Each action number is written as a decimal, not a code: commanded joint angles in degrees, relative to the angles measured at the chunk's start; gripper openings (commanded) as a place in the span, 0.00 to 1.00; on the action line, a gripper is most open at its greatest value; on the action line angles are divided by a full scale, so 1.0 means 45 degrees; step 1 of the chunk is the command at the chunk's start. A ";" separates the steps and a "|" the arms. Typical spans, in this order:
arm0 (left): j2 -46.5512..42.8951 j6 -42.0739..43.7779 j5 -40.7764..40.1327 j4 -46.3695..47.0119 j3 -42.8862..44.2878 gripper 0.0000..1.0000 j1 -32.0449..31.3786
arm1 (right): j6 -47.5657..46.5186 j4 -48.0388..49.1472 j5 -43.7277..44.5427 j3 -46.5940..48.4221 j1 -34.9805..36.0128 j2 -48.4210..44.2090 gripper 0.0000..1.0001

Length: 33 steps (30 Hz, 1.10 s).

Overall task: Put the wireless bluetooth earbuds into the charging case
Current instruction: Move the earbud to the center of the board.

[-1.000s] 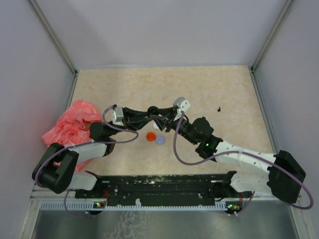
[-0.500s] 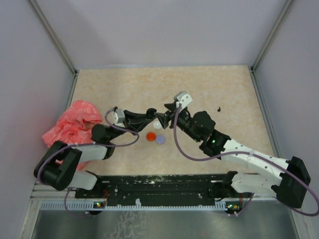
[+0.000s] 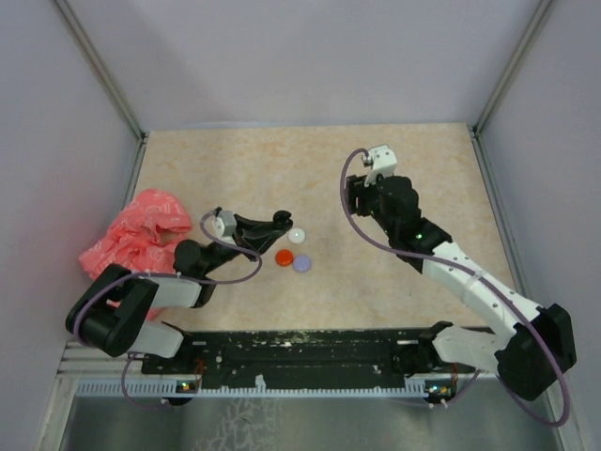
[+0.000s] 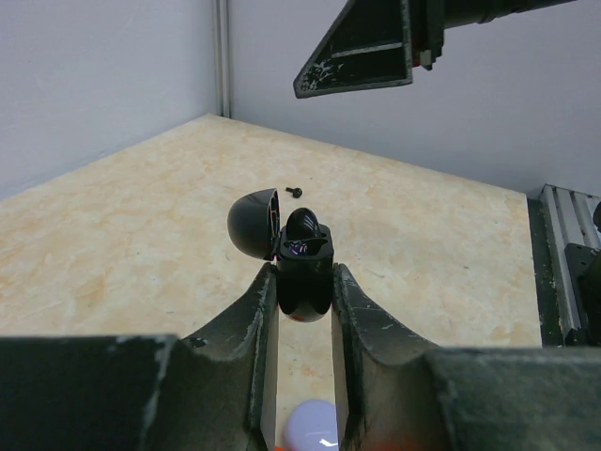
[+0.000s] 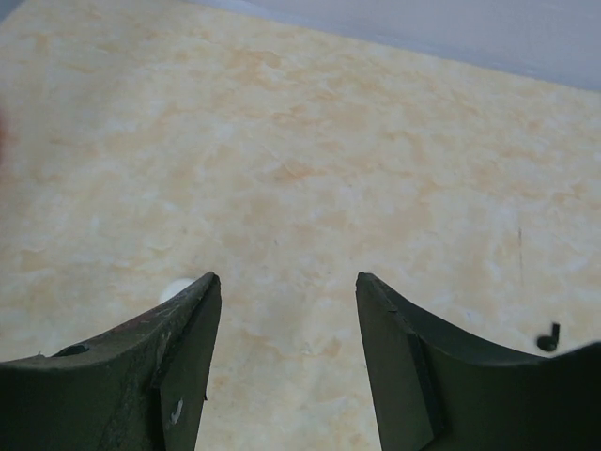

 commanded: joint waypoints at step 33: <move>-0.0568 0.1243 0.0375 0.0359 0.0123 0.00 -0.0030 | 0.1063 -0.0453 -0.0690 0.3142 -0.7855 0.8686 0.35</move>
